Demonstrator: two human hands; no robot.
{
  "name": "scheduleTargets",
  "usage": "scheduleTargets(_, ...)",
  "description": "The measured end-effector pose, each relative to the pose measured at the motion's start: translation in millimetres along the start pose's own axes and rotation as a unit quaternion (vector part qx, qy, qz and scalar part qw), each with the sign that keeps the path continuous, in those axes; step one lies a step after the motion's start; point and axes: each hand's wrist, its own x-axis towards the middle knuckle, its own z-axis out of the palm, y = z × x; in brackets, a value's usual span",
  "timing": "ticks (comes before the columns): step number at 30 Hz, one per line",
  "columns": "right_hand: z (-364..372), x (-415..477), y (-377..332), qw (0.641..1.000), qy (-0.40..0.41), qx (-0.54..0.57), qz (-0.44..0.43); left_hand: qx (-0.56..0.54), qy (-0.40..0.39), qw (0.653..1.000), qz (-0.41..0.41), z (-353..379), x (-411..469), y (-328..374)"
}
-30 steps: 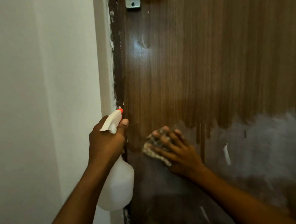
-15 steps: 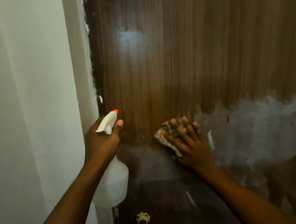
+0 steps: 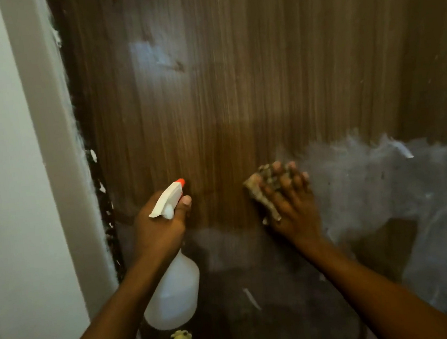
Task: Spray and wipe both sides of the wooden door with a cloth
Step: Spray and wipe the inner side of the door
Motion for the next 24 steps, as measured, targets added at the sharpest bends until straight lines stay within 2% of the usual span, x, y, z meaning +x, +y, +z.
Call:
scheduleTargets(3, -15, 32, 25, 0.982, 0.023, 0.015, 0.185, -0.025, -0.013, 0.999, 0.015, 11, 2, 4)
scheduleTargets(5, -18, 50, 22, 0.972, 0.033, 0.021, 0.23, -0.034, -0.012, 0.999, 0.022, 19, 3, 6)
scheduleTargets(7, -14, 47, 17, 0.981, 0.014, 0.016, 0.192, -0.04, -0.01, 0.999, 0.023, 27, 6, 10)
scheduleTargets(11, -11, -10, 30, 0.999, -0.048, 0.004, -0.015, -0.06, -0.019, 0.998, 0.029, 49, 6, 19)
scheduleTargets(13, -15, -41, 53, 0.997, -0.072, -0.006, -0.037, -0.062, -0.03, 0.997, 0.031, 60, 0, 21)
scheduleTargets(14, -18, -46, 66, 0.997, -0.073, -0.015, -0.011, -0.063, -0.038, 0.997, 0.035, 66, -3, 22)
scheduleTargets(15, -22, -44, 75, 0.996, -0.065, -0.016, 0.052, -0.066, -0.045, 0.996, 0.037, 70, -6, 22)
scheduleTargets(17, -27, -12, 85, 0.975, -0.016, 0.005, 0.219, -0.073, -0.053, 0.995, 0.043, 79, -7, 24)
scheduleTargets(18, -29, 10, 81, 0.963, 0.011, 0.021, 0.267, -0.075, -0.057, 0.995, 0.045, 83, -7, 25)
scheduleTargets(19, -29, 29, 75, 0.961, 0.028, 0.032, 0.274, -0.08, -0.061, 0.994, 0.044, 88, -7, 27)
scheduleTargets(20, -27, 40, 64, 0.969, 0.034, 0.033, 0.242, -0.085, -0.066, 0.993, 0.041, 92, -8, 28)
scheduleTargets(22, -17, 36, 45, 0.994, 0.016, 0.024, 0.102, -0.103, -0.069, 0.992, 0.036, 104, -8, 28)
scheduleTargets(24, -10, 13, 33, 0.999, -0.002, 0.025, -0.032, -0.113, -0.068, 0.991, 0.034, 107, -7, 28)
